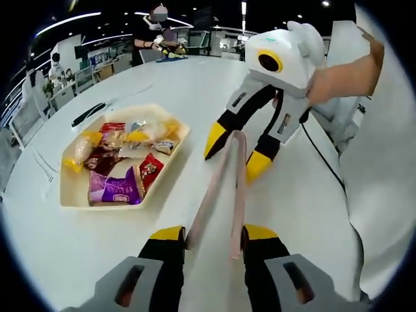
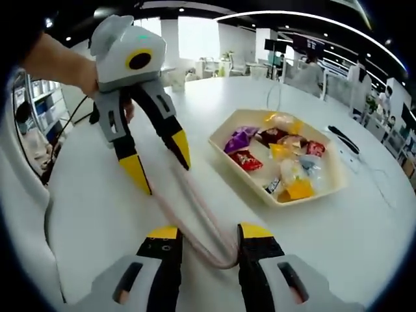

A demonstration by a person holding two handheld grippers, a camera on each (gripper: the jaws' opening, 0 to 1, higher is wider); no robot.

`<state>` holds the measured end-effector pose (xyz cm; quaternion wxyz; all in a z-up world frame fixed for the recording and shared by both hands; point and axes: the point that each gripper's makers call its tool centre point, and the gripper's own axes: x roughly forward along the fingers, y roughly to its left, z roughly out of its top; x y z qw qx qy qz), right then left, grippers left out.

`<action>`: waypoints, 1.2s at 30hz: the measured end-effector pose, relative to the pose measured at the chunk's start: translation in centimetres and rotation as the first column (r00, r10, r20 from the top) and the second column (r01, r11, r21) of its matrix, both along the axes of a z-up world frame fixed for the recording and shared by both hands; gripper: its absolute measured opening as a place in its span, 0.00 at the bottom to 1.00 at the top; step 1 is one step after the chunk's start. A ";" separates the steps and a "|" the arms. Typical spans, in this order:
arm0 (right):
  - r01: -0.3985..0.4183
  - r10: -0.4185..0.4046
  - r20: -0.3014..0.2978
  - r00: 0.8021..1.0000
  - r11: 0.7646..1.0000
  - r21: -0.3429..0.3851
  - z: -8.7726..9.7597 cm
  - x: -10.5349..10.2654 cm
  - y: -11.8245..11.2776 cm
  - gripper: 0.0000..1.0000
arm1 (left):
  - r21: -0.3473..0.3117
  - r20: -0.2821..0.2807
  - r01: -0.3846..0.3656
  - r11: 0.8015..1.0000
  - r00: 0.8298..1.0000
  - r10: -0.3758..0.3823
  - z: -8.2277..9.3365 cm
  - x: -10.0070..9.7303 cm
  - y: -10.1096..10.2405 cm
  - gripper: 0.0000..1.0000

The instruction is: Place the target food into the container with the food tongs after gripping and lifting it, then release it inside without dropping or visibly crushing the food.

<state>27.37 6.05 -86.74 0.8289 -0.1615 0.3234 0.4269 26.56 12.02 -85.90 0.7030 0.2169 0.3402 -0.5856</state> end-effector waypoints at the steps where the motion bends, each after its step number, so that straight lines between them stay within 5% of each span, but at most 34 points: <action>1: 0.006 -0.006 0.003 1.000 1.000 0.008 0.0 0.0 0.0 0.34 | -0.006 0.003 -0.001 1.000 1.000 0.001 0.0 0.1 -0.1 0.36; 4: 0.028 -0.028 0.012 1.000 0.999 0.020 0.1 0.2 0.0 0.34 | 0.004 0.026 -0.007 1.000 1.000 0.007 -0.1 0.4 -0.2 0.37; 8: 0.069 -0.070 0.030 0.997 0.997 0.038 0.1 0.4 0.0 0.38 | 0.001 0.127 -0.006 1.000 0.992 0.006 -0.1 1.1 -0.7 0.36; 16: 0.125 -0.126 0.033 0.991 0.992 0.030 0.5 0.8 -1.2 0.52 | -0.037 0.078 -0.106 0.994 0.991 0.109 0.2 1.3 -0.8 0.40; 18: 0.119 -0.119 0.037 0.992 0.993 0.016 0.6 0.6 -1.6 0.52 | -0.045 0.073 -0.147 0.988 0.986 0.150 0.1 1.5 -0.6 0.45; 22: 0.116 -0.116 0.046 0.992 0.993 0.000 0.9 -0.1 -2.0 0.52 | -0.051 0.088 -0.207 0.977 0.973 0.211 0.0 2.0 -0.1 0.72; 25: 0.131 -0.131 0.051 0.990 0.991 0.017 1.4 -0.4 -2.2 0.52 | -0.058 0.101 -0.230 0.971 0.967 0.235 0.3 1.8 0.2 0.71; 29: 0.140 -0.142 0.057 0.988 0.990 0.030 2.2 -0.6 -2.2 0.52 | -0.115 0.065 -0.310 0.944 0.946 0.319 1.0 1.7 0.3 0.74; 32: 0.177 -0.181 0.049 0.982 0.982 0.070 2.9 -0.5 -2.3 0.52 | -0.192 -0.040 -0.401 0.896 0.915 0.401 1.6 1.4 -0.3 0.99; 33: 0.200 -0.205 0.040 0.978 0.975 0.096 3.3 -0.4 -2.4 0.52 | -0.187 -0.061 -0.417 0.890 0.909 0.413 1.8 1.2 -0.1 0.98; 36: 0.208 -0.212 0.031 0.977 0.972 0.110 3.4 -0.4 -2.5 0.52 | -0.209 -0.018 -0.407 0.889 0.911 0.413 2.7 1.4 0.3 0.99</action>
